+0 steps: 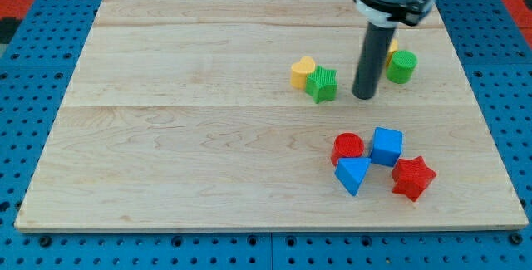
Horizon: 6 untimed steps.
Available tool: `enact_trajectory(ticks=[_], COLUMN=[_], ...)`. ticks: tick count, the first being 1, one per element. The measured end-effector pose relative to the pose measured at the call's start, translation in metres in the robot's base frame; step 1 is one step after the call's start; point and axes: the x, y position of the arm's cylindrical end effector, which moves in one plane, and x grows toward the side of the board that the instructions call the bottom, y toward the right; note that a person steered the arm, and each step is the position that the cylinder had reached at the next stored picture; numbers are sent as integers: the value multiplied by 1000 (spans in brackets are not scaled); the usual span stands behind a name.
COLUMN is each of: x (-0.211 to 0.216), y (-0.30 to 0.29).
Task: Push the green circle to the bottom right of yellow hexagon
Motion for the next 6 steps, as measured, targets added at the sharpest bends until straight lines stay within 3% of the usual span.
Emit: enact_trajectory(ticks=[3, 5, 6], x=[-36, -70, -36], y=[50, 21, 25])
